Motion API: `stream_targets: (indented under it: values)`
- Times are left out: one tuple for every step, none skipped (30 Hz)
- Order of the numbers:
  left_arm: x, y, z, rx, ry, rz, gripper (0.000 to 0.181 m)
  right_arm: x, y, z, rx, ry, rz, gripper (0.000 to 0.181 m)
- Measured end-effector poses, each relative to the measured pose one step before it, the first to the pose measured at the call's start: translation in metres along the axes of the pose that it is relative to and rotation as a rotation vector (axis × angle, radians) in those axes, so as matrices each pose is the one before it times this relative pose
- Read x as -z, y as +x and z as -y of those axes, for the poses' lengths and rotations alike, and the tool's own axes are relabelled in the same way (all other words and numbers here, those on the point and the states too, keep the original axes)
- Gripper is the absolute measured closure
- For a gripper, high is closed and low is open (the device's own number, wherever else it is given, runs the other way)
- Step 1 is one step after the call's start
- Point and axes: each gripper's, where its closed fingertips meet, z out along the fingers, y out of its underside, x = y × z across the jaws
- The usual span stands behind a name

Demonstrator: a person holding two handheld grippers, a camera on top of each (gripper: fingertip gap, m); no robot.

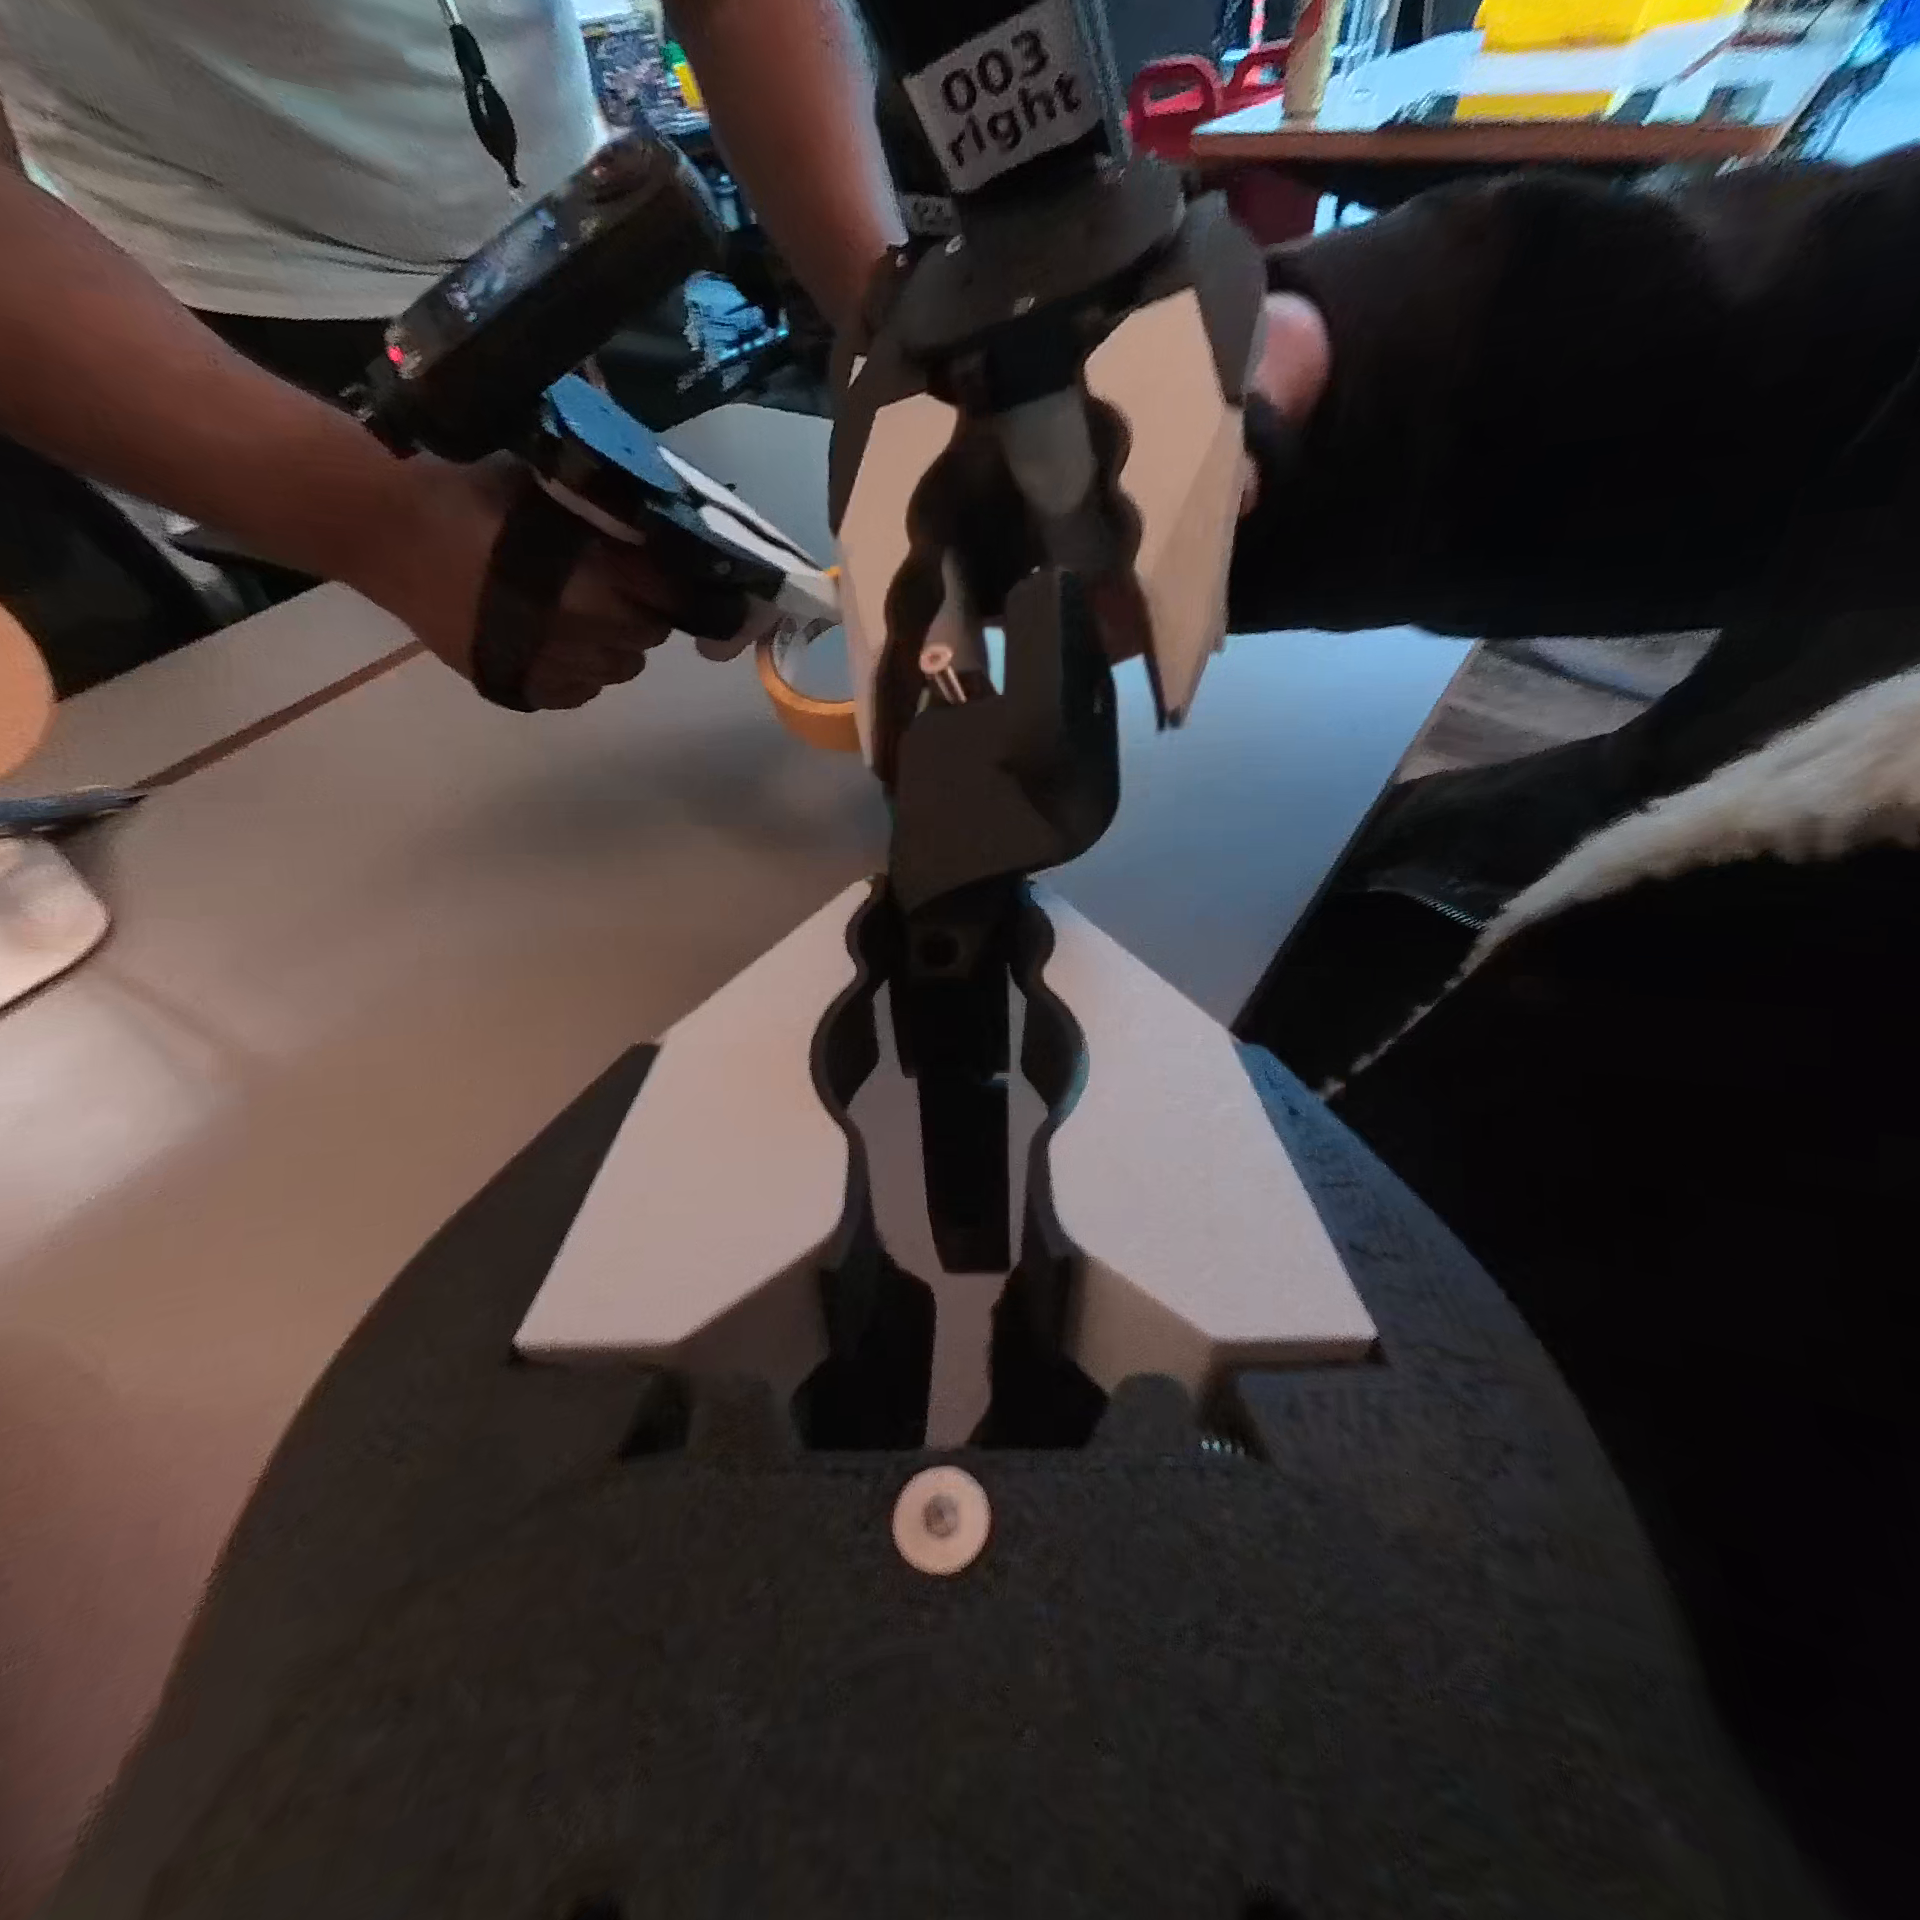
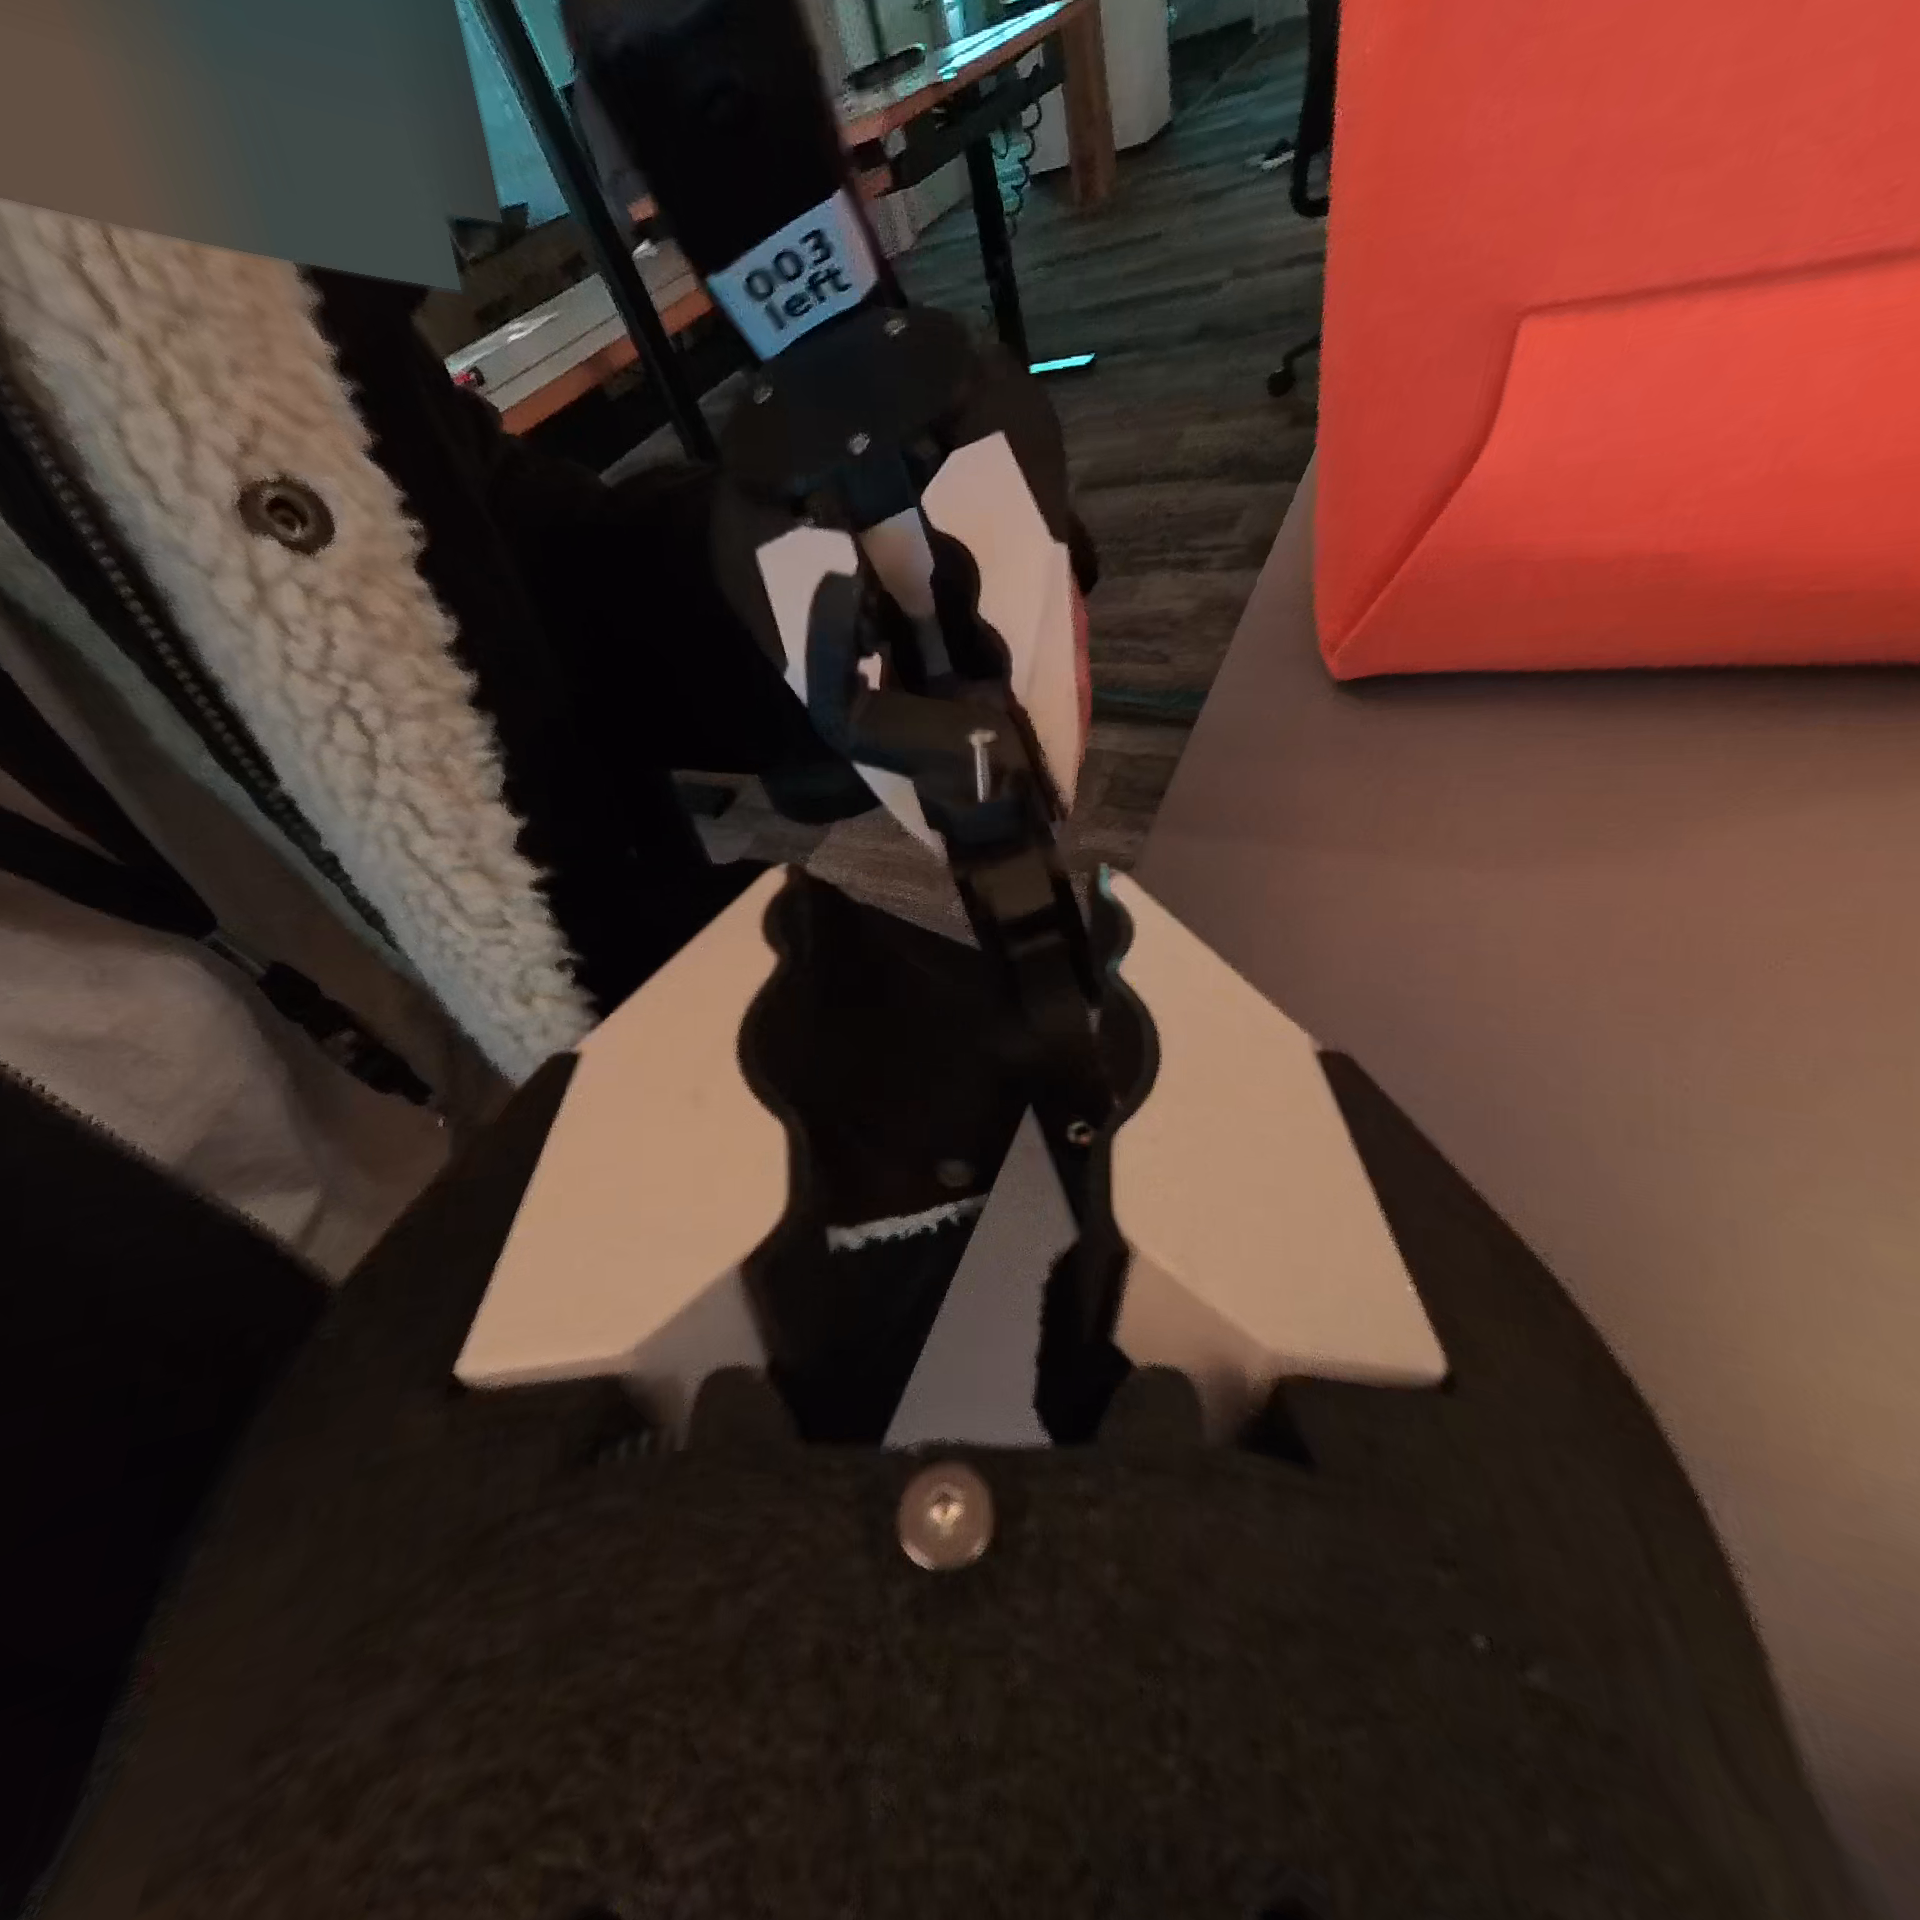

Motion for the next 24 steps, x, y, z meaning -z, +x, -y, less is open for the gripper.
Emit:
stream_targets:
  values:
    - [-0.00008, -0.00188, -0.00114, -0.0287, -0.0106, 0.0230, 0.159, 0.00099, 0.00359, 0.00279, -0.0187, 0.0142, -0.0322, 0.125]
    - [0.00000, -0.00153, -0.00015, -0.0313, -0.0067, 0.0246, 0.159, 0.00144, 0.00592, 0.00327, -0.0377, 0.0188, -0.0382, 0.125]
    - [0.00009, -0.00149, 0.00092, -0.0263, 0.0002, 0.0248, 0.159, 0.00049, 0.00293, 0.00302, -0.0676, 0.0178, -0.0085, 0.122]
    - [0.00022, 0.00059, 0.00097, -0.0147, 0.0012, 0.0050, 0.159, -0.00048, 0.00163, 0.00195, -0.0849, 0.0133, 0.0080, 0.122]
    - [-0.00020, 0.00071, 0.00029, -0.0037, 0.0004, -0.0011, 0.159, -0.00109, 0.00469, -0.00078, -0.0783, -0.0001, -0.0075, 0.125]
    - [-0.00037, -0.00044, -0.00089, -0.0105, -0.0052, 0.0087, 0.159, -0.00161, 0.00063, -0.00121, -0.0437, 0.0014, 0.0184, 0.124]
    - [-0.00071, 0.00015, -0.00158, -0.0185, -0.0095, 0.0065, 0.159, -0.00150, -0.00143, 0.00039, -0.0299, 0.0137, 0.0263, 0.125]
    - [-0.00080, 0.00032, -0.00147, -0.0161, -0.0099, 0.0054, 0.159, -0.00124, 0.00116, 0.00045, -0.0314, 0.0098, 0.0121, 0.125]
    - [-0.00055, -0.00027, -0.00090, -0.0153, -0.0069, 0.0109, 0.159, -0.00091, -0.00246, 0.00130, -0.0337, 0.0118, 0.0340, 0.125]
    - [-0.00031, 0.00001, -0.00031, -0.0207, -0.0049, 0.0105, 0.159, -0.00106, -0.00182, 0.00102, -0.0396, 0.0087, 0.0301, 0.124]
    - [-0.00028, 0.00062, 0.00006, -0.0187, -0.0035, 0.0058, 0.159, -0.00150, 0.00295, -0.00107, -0.0325, -0.0074, 0.0006, 0.125]
    - [-0.00005, -0.00004, 0.00066, -0.0168, -0.0003, 0.0098, 0.159, -0.00180, 0.00371, -0.00288, -0.0158, -0.0190, -0.0070, 0.126]
    - [-0.00013, 0.00010, -0.00005, -0.0188, -0.0041, 0.0093, 0.159, -0.00169, 0.00312, -0.00308, -0.0084, -0.0202, -0.0053, 0.127]
    - [-0.00036, -0.00019, -0.00131, -0.0177, -0.0109, 0.0086, 0.159, -0.00016, 0.00032, 0.00017, -0.0126, -0.0009, 0.0111, 0.132]
    - [0.00020, -0.00103, -0.00035, -0.0078, -0.0023, 0.0108, 0.159, 0.00052, -0.00054, 0.00001, -0.0017, -0.0007, 0.0136, 0.137]
    - [0.00028, 0.00074, 0.00040, -0.0004, 0.0022, -0.0032, 0.159, 0.00038, 0.00001, -0.00048, -0.0014, 0.0003, 0.0073, 0.138]
    - [0.00002, 0.00102, 0.00098, 0.0022, 0.0040, -0.0031, 0.159, 0.00026, -0.00142, -0.00097, -0.0018, -0.0016, 0.0154, 0.139]
    - [0.00000, 0.00072, 0.00180, -0.0009, 0.0083, 0.0027, 0.159, 0.00046, -0.00155, -0.00022, 0.0020, 0.0051, 0.0159, 0.140]
    - [-0.00008, 0.00076, 0.00205, -0.0002, 0.0073, 0.0027, 0.159, 0.00076, -0.00194, 0.00016, 0.0068, 0.0083, 0.0203, 0.142]
    - [-0.00001, 0.00094, 0.00247, 0.0055, 0.0088, -0.0009, 0.159, 0.00080, -0.00254, 0.00029, 0.0048, 0.0087, 0.0248, 0.144]
    - [-0.00016, 0.00096, 0.00185, 0.0049, 0.0054, -0.0021, 0.160, 0.00068, -0.00258, 0.00034, 0.0042, 0.0104, 0.0260, 0.145]
    - [-0.00040, 0.00103, 0.00054, -0.0010, -0.0014, -0.0023, 0.160, 0.00051, -0.00141, -0.00044, 0.0024, 0.0059, 0.0200, 0.147]
    - [-0.00027, 0.00047, -0.00010, -0.0033, -0.0019, 0.0011, 0.160, 0.00018, 0.00005, -0.00038, 0.0037, 0.0063, 0.0100, 0.148]
    - [-0.00005, 0.00009, -0.00064, 0.0038, -0.0028, -0.0007, 0.160, -0.00012, 0.00074, -0.00063, 0.0165, 0.0063, 0.0046, 0.148]
